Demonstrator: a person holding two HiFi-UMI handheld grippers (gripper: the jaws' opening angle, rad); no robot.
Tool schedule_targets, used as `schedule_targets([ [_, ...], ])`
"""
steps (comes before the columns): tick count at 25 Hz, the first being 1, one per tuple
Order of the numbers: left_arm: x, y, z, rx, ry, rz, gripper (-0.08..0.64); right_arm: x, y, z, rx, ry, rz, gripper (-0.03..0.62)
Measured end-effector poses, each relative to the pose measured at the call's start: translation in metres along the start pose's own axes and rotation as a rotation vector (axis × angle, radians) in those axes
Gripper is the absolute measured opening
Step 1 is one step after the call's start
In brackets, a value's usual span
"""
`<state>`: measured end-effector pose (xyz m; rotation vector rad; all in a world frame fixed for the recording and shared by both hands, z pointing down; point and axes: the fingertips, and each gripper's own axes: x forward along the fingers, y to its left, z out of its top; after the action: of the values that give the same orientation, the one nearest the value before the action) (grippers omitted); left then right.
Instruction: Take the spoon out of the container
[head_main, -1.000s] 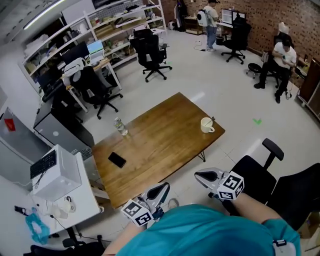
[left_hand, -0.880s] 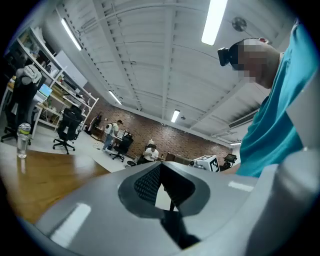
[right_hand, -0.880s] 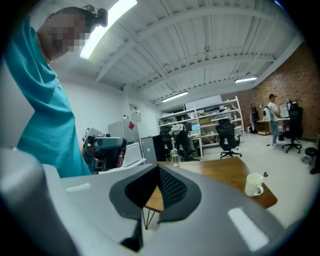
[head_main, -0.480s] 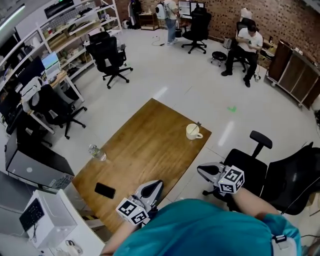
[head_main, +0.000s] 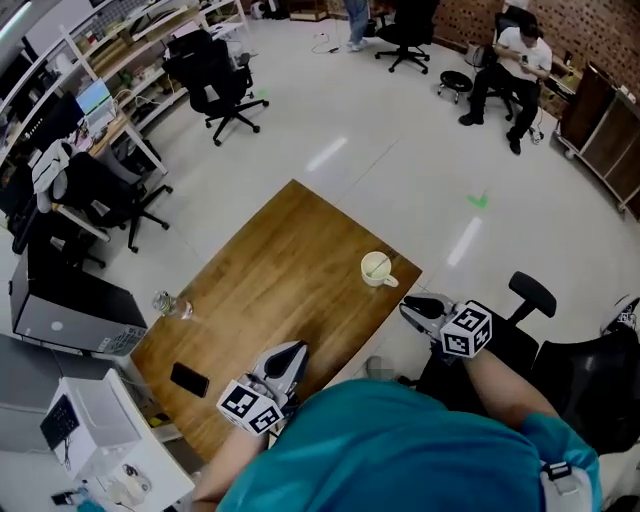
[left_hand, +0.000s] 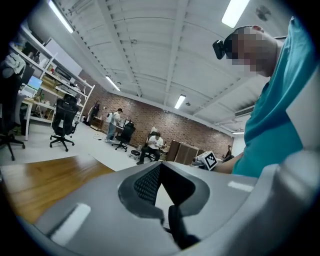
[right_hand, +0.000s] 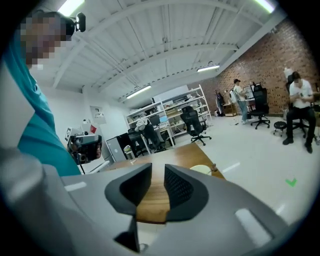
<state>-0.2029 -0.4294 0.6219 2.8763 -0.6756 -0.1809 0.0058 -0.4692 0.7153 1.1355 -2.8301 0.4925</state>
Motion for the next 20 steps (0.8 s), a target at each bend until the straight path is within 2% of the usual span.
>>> schedule_targets([
  [3, 0.073, 0.007, -0.001, 0.001, 0.043, 0.060, -0.003, -0.005, -0.094, 0.018, 0.037, 0.028, 0.025, 0.108],
  [5, 0.091, 0.012, -0.005, -0.013, 0.077, 0.085, -0.003, 0.007, -0.128, 0.014, 0.067, 0.057, 0.033, 0.124],
  [7, 0.114, 0.015, -0.013, -0.021, 0.107, 0.097, -0.003, 0.018, -0.164, 0.006, 0.114, 0.084, 0.041, 0.137],
  [11, 0.192, 0.027, -0.038, -0.026, 0.167, 0.089, -0.002, 0.032, -0.260, -0.008, 0.224, 0.115, 0.055, 0.170],
  [14, 0.216, 0.043, -0.049, -0.053, 0.209, 0.070, -0.002, 0.052, -0.291, -0.022, 0.299, 0.144, 0.050, 0.186],
  [20, 0.231, 0.064, -0.054, -0.068, 0.257, 0.024, -0.003, 0.085, -0.307, -0.045, 0.425, 0.162, 0.059, 0.195],
])
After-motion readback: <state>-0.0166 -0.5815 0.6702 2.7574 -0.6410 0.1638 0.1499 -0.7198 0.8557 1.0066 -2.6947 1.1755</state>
